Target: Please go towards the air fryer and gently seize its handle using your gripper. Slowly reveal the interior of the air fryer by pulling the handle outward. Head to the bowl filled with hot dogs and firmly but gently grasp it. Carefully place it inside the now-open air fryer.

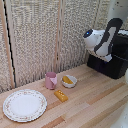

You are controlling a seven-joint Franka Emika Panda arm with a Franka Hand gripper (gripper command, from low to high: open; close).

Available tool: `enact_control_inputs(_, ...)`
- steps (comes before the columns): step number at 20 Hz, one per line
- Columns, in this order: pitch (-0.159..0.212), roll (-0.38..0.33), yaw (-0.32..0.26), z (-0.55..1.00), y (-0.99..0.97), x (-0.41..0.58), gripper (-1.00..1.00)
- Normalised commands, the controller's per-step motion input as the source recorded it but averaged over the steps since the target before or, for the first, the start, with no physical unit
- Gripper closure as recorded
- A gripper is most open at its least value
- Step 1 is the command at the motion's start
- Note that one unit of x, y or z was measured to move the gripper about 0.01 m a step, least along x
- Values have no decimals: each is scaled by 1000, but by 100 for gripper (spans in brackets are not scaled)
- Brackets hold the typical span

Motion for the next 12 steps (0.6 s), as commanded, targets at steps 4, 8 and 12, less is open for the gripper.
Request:
enact_control_inputs(4, 50, 195, 70, 201, -245, 16, 100)
enact_control_inputs(8, 54, 235, 74, 287, -99, 0, 100)
enact_control_inputs(12, 98, 216, 8, 419, 239, -18, 100)
